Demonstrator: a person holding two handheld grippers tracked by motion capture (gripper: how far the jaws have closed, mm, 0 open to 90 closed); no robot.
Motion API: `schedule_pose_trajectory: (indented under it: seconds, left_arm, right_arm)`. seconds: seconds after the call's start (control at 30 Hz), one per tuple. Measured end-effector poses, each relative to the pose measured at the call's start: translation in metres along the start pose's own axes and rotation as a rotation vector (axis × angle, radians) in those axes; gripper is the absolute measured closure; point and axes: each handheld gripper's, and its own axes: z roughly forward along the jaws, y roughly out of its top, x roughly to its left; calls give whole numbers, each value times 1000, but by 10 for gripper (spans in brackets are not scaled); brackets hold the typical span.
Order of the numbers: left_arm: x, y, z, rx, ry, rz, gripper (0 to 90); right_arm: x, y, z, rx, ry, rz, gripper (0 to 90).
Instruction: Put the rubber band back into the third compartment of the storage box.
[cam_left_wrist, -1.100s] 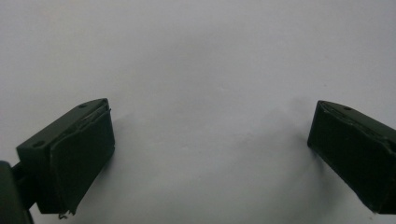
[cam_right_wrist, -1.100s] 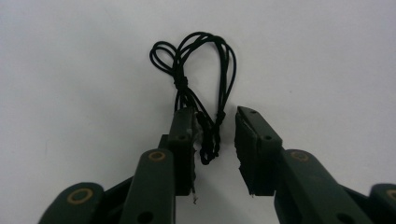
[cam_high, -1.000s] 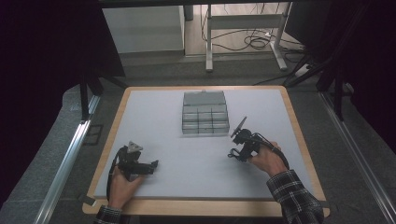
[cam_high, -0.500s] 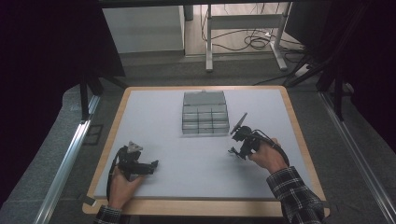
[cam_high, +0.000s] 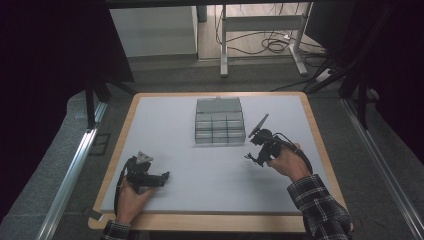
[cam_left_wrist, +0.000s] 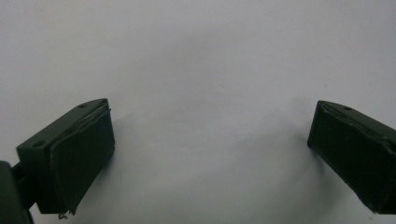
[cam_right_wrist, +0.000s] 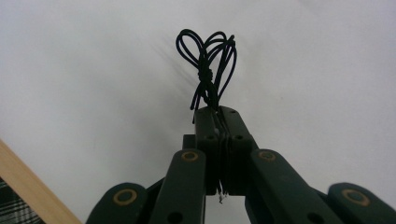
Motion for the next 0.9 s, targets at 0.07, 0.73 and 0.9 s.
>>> schedule_pose_trajectory:
  seconds: [0.07,0.73,0.9]
  left_arm:
    - [0,0,0,0,0,0,5]
    - [0,0,0,0,0,0,5]
    - [0,0,0,0,0,0,5]
  right_arm:
    - [0,2,-4,-2,7,13,869]
    - [-7,21,-35,-40,11,76,868]
    - [-9,26,-38,-53,11,86,868]
